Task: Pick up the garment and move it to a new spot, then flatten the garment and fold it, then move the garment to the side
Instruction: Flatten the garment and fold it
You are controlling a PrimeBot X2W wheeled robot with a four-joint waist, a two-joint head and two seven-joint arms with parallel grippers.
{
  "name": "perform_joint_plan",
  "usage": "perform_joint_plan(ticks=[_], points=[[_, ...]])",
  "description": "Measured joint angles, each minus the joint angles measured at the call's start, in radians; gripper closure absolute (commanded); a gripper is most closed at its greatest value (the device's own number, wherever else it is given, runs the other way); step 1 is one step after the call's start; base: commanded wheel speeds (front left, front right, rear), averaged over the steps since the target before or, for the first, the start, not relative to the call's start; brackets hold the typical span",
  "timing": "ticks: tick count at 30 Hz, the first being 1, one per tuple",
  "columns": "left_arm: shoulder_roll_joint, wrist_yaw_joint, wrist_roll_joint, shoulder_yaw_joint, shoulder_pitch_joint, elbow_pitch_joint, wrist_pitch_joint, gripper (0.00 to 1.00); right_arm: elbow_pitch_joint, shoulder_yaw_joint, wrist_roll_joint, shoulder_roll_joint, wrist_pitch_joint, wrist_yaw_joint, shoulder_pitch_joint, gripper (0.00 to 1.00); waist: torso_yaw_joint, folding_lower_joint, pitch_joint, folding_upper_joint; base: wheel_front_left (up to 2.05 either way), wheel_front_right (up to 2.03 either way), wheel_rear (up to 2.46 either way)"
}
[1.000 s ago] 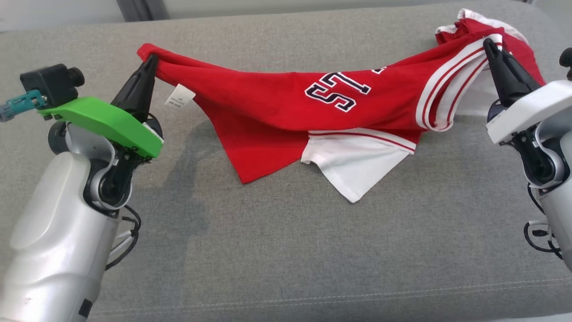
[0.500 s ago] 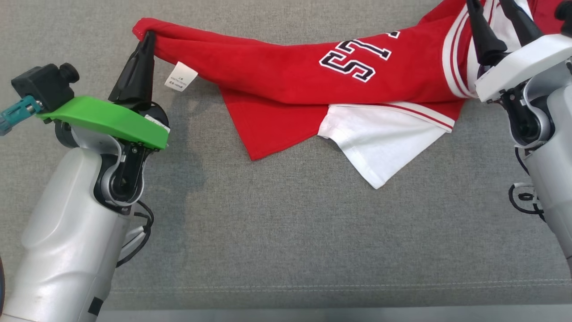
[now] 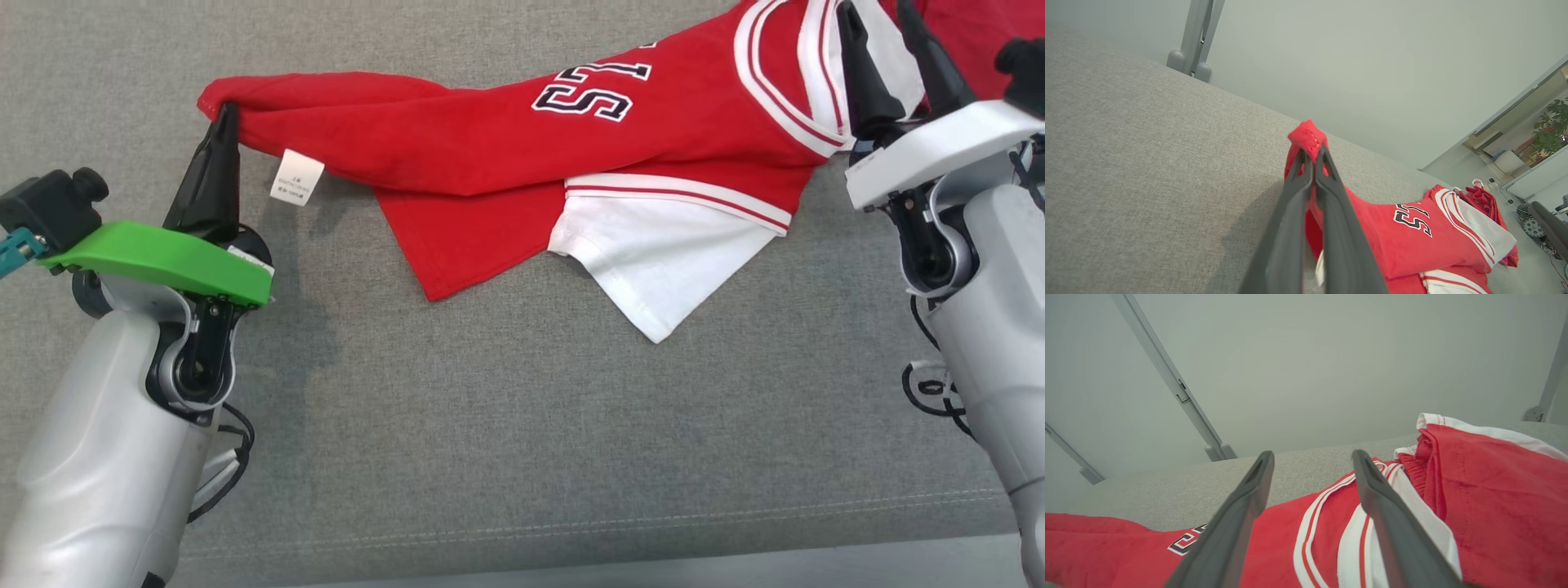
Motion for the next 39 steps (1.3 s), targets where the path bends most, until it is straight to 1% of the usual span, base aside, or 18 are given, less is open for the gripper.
perform_joint_plan(ticks=[6, 11, 14, 16, 17, 24, 26, 30, 33, 39], points=[[0.011, 0.000, 0.015, -0.015, 0.046, 0.037, 0.000, 1.00, -0.008, 0.006, 0.002, 0.006, -0.004, 0.000, 0.089, 0.00, -0.025, 0.0000, -0.032, 0.0000, 0.00, 0.00, 0.00], [0.015, 0.000, 0.010, 0.012, 0.072, 0.072, -0.003, 1.00, -0.008, 0.008, 0.021, 0.028, -0.007, 0.000, 0.152, 0.00, -0.043, 0.0000, -0.053, 0.0000, 0.00, 0.00, 0.00], [0.012, 0.000, 0.007, 0.022, 0.075, 0.087, -0.009, 1.00, -0.008, 0.015, 0.038, 0.042, -0.007, 0.008, 0.189, 0.00, -0.051, 0.0000, -0.061, 0.0000, 0.00, 0.00, 0.00], [0.007, 0.000, 0.007, 0.024, 0.076, 0.110, -0.009, 0.24, -0.007, 0.025, 0.045, 0.051, -0.007, 0.009, 0.212, 0.00, -0.053, 0.0000, -0.063, 0.0000, 0.00, 0.00, 0.00], [0.007, 0.000, 0.007, 0.024, 0.079, 0.119, -0.009, 0.00, -0.006, 0.029, 0.045, 0.057, -0.007, 0.009, 0.221, 0.00, -0.054, 0.0000, -0.064, 0.0000, 0.00, 0.00, 0.00], [0.009, 0.008, 0.030, 0.013, 0.104, 0.199, -0.009, 0.00, -0.002, 0.049, 0.045, 0.072, -0.008, 0.009, 0.239, 0.00, -0.054, 0.0000, -0.065, 0.0000, 0.00, 0.00, 0.00], [0.017, 0.016, 0.066, 0.004, 0.110, 0.213, -0.009, 0.00, 0.004, 0.048, 0.051, 0.080, -0.008, 0.009, 0.240, 0.00, -0.054, 0.0000, -0.067, 0.0000, 0.00, 0.00, 0.00], [0.024, 0.016, 0.095, -0.003, 0.111, 0.211, -0.009, 0.00, 0.018, 0.048, 0.064, 0.093, -0.008, 0.009, 0.244, 0.00, -0.053, 0.0000, -0.069, 0.0000, 0.00, 0.00, 0.00], [0.025, 0.016, 0.142, -0.008, 0.111, 0.205, -0.009, 0.00, 0.035, 0.053, 0.072, 0.104, -0.008, 0.009, 0.255, 0.00, -0.052, 0.0000, -0.069, 0.0000, 0.00, 0.00, 0.00], [0.009, 0.016, 0.161, 0.016, 0.109, 0.163, -0.012, 0.00, 0.072, 0.055, 0.102, 0.124, 0.007, 0.009, 0.260, 0.00, -0.044, 0.0000, -0.065, 0.0000, 0.00, 0.00, 0.00]])
